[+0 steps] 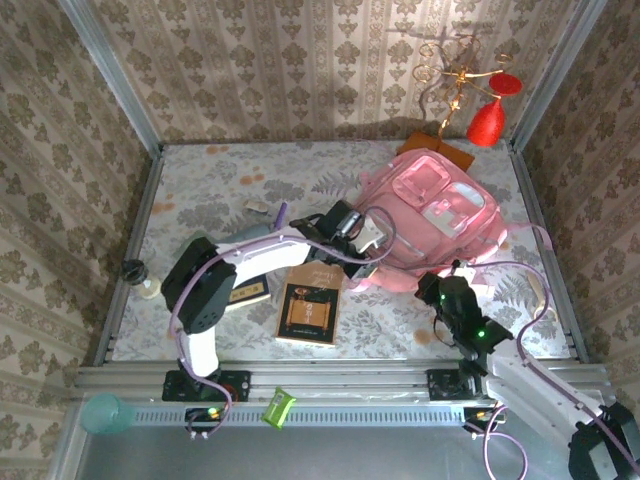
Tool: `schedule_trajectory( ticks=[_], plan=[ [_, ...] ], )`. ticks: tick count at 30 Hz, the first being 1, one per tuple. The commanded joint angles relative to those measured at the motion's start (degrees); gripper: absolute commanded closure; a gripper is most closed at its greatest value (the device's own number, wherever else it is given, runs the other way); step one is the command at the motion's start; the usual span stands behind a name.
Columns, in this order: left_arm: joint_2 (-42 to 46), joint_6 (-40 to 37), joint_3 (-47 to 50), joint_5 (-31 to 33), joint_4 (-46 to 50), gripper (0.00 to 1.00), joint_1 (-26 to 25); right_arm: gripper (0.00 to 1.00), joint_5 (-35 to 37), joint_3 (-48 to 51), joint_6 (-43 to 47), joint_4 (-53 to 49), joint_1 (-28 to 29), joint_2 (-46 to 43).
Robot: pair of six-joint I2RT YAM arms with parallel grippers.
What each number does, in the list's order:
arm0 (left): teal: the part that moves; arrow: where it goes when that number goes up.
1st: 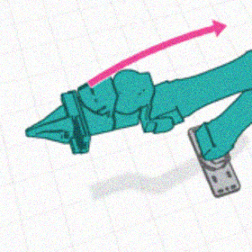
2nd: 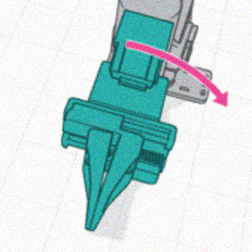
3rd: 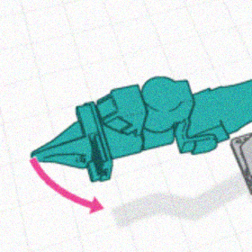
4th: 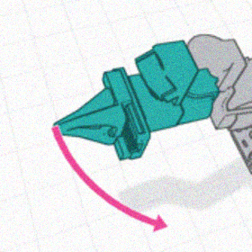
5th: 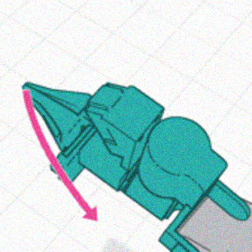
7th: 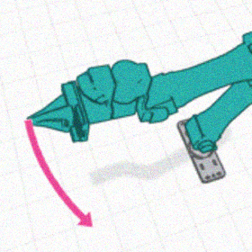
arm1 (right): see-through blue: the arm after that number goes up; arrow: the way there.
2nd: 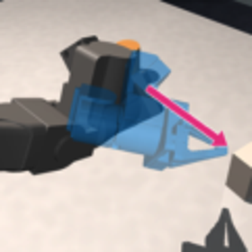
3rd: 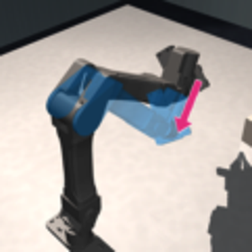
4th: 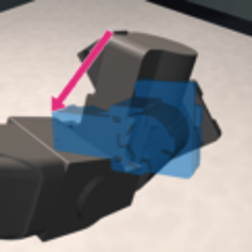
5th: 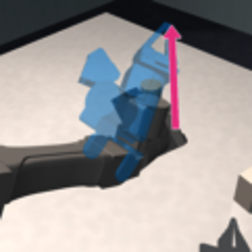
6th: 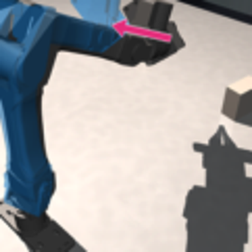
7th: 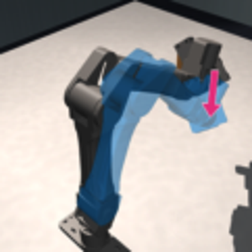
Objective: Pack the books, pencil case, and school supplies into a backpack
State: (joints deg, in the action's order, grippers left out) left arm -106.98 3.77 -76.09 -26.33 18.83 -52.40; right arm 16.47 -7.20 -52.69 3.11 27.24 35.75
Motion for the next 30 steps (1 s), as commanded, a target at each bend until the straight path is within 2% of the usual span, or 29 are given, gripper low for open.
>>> schedule_trajectory(
  ticks=[1, 4, 9, 14, 16, 18, 21, 25, 27, 30],
  plan=[
    [-2.2, -2.4, -5.5, -6.4, 3.8, 1.00, -2.4, 1.00, 6.3, -0.2, -0.3, 4.9, 3.6, 0.3],
    [-4.3, -4.1, -7.6, -5.5, 7.4, 1.00, -3.7, 1.00, 8.2, -0.5, -0.8, 6.4, 5.9, 1.7],
    [-4.5, -3.9, -6.1, -5.0, 7.1, 1.00, -4.5, 1.00, 8.8, -1.3, -0.1, 8.8, 6.9, 5.0],
    [-1.0, -2.1, -3.5, -2.6, 5.6, 1.00, -2.9, 1.00, 11.7, -1.7, 0.8, 4.3, 6.9, 4.5],
    [0.6, -2.0, -3.2, 2.3, 7.3, 1.00, -2.6, 1.00, 14.0, -2.2, -0.1, -0.6, 6.9, 3.1],
    [2.7, -1.3, -2.0, 10.8, 9.8, 1.00, -1.4, 1.00, 17.7, -2.9, -0.7, -7.0, 6.6, 0.6],
    [6.4, -0.5, 1.8, 20.6, 11.1, 1.00, 2.2, 1.00, 22.1, -3.5, -1.6, -14.9, 6.1, -2.9],
    [6.7, -0.9, 3.5, 30.2, 12.4, 1.00, 4.8, 1.00, 23.1, -3.4, -2.2, -16.7, 5.6, -3.6],
    [6.3, -1.0, 3.6, 29.2, 11.6, 1.00, 5.1, 1.00, 21.1, -3.0, -1.1, -13.1, 5.6, -2.5],
    [6.4, -1.1, 3.4, 24.1, 9.3, 1.00, 3.7, 1.00, 17.9, -2.1, 0.5, -6.9, 5.6, -1.1]
  ],
)
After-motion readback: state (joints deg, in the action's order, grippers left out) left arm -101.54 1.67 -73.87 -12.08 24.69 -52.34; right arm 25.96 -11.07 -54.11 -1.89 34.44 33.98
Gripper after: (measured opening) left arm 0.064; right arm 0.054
